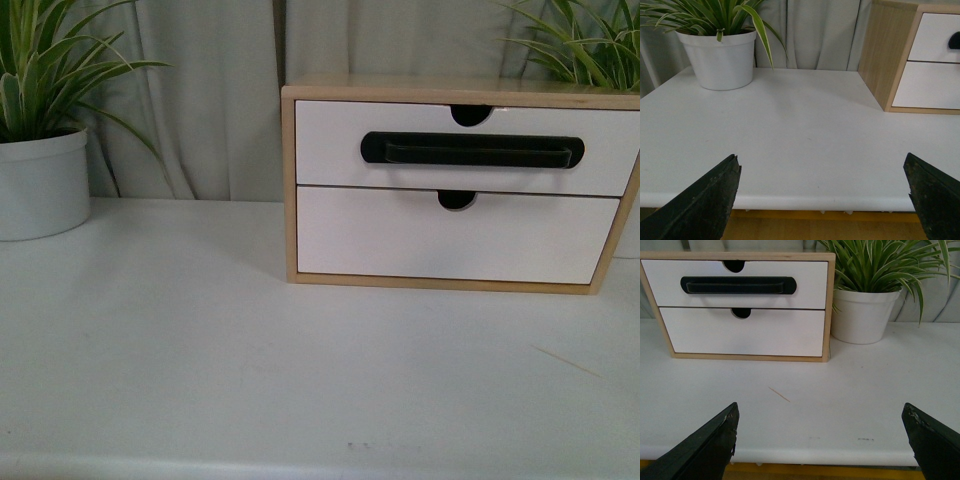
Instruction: Close drawer sideways
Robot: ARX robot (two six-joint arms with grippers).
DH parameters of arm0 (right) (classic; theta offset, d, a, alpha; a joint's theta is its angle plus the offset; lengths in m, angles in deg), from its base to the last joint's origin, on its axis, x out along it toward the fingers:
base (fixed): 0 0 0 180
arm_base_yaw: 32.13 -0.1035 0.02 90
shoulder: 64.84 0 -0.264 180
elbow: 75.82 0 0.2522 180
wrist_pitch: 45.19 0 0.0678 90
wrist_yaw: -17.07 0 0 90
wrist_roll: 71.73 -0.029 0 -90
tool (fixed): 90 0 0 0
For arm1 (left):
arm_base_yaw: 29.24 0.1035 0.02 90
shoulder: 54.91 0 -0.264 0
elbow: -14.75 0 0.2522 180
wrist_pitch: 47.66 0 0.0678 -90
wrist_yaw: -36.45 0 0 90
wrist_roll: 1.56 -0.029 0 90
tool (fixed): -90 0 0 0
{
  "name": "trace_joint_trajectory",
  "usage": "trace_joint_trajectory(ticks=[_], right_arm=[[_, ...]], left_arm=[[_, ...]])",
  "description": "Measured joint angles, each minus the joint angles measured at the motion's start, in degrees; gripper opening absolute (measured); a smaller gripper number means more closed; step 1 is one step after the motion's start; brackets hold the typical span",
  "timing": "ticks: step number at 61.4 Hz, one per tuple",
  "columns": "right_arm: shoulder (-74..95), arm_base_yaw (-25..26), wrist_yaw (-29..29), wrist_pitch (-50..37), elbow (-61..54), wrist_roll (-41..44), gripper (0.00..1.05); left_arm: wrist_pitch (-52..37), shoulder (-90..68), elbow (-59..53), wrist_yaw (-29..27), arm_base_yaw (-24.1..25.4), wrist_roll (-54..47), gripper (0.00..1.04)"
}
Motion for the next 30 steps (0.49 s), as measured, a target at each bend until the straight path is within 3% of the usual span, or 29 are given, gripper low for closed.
trace_joint_trajectory(ticks=[30], right_arm=[[0.0,0.0,0.0,0.0,0.0,0.0,0.96]], left_arm=[[0.0,0.0,0.0,0.0,0.0,0.0,0.99]])
